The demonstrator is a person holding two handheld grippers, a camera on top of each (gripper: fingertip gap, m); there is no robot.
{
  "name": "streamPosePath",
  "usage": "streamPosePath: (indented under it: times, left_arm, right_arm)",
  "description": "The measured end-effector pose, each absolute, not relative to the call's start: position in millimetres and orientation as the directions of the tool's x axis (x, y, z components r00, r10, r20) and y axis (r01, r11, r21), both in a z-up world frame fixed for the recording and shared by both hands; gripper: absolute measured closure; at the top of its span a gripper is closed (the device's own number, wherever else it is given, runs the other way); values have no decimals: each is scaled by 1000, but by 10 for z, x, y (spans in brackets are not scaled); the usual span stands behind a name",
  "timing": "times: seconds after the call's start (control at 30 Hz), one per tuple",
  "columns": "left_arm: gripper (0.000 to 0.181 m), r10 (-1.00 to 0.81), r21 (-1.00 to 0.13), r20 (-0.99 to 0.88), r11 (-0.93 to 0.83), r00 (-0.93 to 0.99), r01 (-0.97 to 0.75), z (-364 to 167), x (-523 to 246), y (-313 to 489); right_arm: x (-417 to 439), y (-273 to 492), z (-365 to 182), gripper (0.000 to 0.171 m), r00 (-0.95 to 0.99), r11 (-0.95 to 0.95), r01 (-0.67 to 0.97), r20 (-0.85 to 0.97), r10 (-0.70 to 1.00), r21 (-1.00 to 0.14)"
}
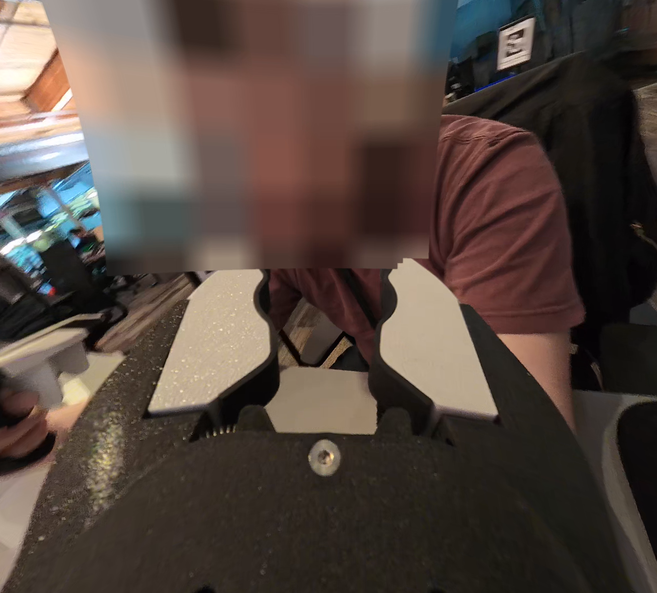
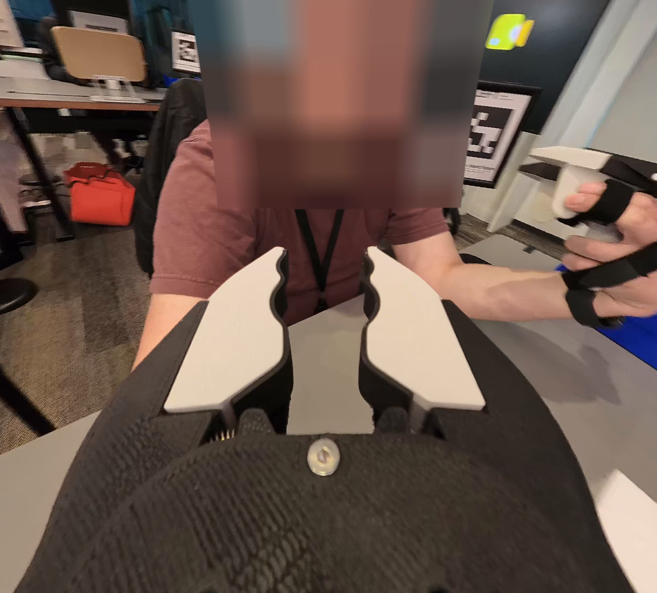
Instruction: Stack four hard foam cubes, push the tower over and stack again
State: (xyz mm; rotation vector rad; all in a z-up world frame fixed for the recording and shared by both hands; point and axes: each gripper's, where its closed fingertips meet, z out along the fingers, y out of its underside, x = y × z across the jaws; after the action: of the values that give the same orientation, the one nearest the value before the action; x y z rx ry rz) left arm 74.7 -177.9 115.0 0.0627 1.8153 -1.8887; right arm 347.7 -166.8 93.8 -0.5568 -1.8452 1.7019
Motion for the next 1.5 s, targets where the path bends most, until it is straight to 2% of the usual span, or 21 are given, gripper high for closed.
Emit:
streamPosePath:
  times: [0.07,0.13,0.2,0.27,0.33,0.4,0.43,0.53,0.57,0.63,0.7,0.8,0.97,1.03,1.2,1.37,1.5]
  left_arm:
    - [121,-503,-953,-289,66,-814,297,1143,1017,-1610]
    - [120,-738,-985,-171,105,-653,139,1065,1367,-1259]
    - [122,-918,-993,-90,114,-386,-40,912,1624,-778]
    - [125,-989,-977,-45,73,-142,-201,756,1710,-357]
    - [127,-998,-954,-15,-5,64,-300,650,1724,-28]
    - [133,-971,-928,8,-96,240,-360,564,1699,237]
    - [137,-934,-904,3,-154,356,-398,495,1644,407]
    - [153,-743,-804,-110,-324,661,-499,245,1308,858]
    - [161,-673,-775,-158,-368,722,-513,192,1185,955]
    - [175,-584,-737,-208,-434,784,-519,113,1033,1056]
    - [181,-484,-717,-256,-486,837,-500,71,893,1171]
    - [181,-400,-698,-334,-503,853,-510,27,798,1293]
    - [176,-382,-713,-318,-507,868,-484,-52,844,1355]
    - [172,-375,-717,-305,-514,875,-470,-84,841,1363]
    - [171,-383,-716,-290,-522,877,-464,-144,834,1335]
    - [168,-409,-704,-269,-535,872,-468,-192,815,1278]
    - [167,-409,-693,-253,-556,877,-459,-237,739,1278]
  right_arm:
    - [3453,-1555,954,131,-689,103,-47,106,717,-994]
    - [3442,-1346,974,133,-554,86,-2,73,829,-996]
    - [3452,-986,921,133,-305,42,100,10,952,-994]
    - [3589,-522,691,133,33,-43,269,-36,999,-962]
    - [3896,-120,319,133,355,-225,442,-61,933,-868]
    - [4227,92,-59,133,568,-432,543,-64,820,-720]
    - [4329,135,-204,138,625,-510,561,-70,777,-652]
    - [4445,166,-505,170,745,-703,532,-133,653,-472]
    - [4491,188,-585,170,792,-754,505,-120,598,-420]
    - [4582,199,-733,171,872,-839,433,-82,482,-330]
    - [4628,204,-826,170,924,-895,347,-60,377,-282]
    - [4652,283,-918,171,968,-924,222,-45,248,-312]
    - [4638,163,-1272,171,987,-944,128,-59,152,-305]
    - [4625,47,-1389,171,989,-964,116,-66,135,-241]
    - [4450,45,-1403,171,992,-953,78,-76,105,-292]
    - [4117,126,-1364,171,987,-949,127,-55,149,-289]
    - [3645,256,-1181,171,968,-926,247,29,249,-287]
